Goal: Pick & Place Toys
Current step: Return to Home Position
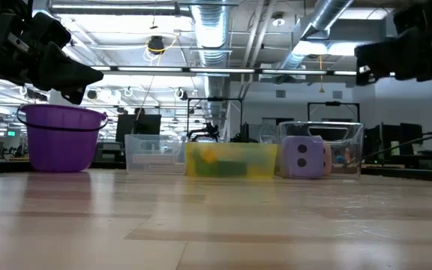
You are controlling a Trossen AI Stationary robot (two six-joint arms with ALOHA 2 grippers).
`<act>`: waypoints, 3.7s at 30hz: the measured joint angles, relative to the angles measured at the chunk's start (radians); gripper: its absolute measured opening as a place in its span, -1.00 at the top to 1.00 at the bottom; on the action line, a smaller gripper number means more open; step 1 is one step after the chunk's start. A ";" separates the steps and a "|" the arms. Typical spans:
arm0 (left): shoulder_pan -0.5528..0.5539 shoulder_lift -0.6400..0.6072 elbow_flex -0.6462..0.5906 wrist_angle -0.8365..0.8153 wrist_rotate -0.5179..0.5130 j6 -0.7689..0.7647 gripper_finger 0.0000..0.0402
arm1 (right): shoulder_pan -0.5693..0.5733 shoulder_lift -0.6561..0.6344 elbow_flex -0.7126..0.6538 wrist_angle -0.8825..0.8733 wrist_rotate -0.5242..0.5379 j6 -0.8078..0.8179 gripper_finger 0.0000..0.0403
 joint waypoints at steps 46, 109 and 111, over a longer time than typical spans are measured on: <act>0.000 0.000 0.000 0.003 0.000 0.000 0.99 | 0.040 -0.350 -0.002 -0.443 0.310 0.105 0.98; 0.000 0.000 0.000 0.003 0.000 0.000 0.99 | 0.040 -0.349 -0.003 -0.443 0.310 0.106 0.98; 0.000 0.000 0.000 0.003 0.000 0.000 0.99 | 0.040 -0.349 -0.003 -0.443 0.310 0.106 0.98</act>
